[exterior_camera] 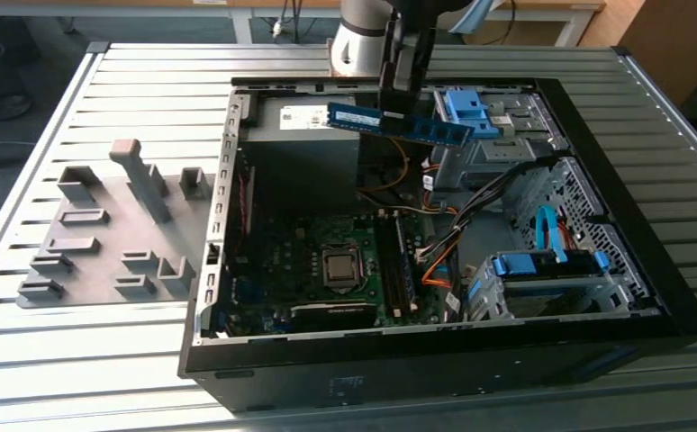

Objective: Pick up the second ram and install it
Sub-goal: 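Insert the second ram into the second slot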

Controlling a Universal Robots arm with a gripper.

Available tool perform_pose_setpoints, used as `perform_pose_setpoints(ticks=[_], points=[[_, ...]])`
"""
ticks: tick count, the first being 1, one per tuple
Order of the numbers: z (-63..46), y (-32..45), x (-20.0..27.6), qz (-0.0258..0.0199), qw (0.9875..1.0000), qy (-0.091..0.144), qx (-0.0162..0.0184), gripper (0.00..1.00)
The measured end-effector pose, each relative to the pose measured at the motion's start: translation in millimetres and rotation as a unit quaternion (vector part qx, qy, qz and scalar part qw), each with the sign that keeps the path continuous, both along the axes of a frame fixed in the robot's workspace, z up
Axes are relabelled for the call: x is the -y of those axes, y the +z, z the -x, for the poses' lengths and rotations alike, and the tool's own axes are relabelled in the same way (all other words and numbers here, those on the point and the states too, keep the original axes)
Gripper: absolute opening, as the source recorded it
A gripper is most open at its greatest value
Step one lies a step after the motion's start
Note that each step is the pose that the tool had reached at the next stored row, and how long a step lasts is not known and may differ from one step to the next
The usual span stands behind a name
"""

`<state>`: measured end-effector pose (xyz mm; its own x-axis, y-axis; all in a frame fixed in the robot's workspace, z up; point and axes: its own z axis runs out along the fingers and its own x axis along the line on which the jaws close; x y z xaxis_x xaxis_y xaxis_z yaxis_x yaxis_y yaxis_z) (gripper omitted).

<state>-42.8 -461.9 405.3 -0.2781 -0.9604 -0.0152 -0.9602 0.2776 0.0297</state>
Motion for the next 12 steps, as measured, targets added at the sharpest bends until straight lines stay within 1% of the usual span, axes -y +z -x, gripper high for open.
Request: perform_pose_setpoints(ticks=[12], points=[[0.0,-0.4,0.0,0.0000,0.9996,-0.028,0.0000,0.14]])
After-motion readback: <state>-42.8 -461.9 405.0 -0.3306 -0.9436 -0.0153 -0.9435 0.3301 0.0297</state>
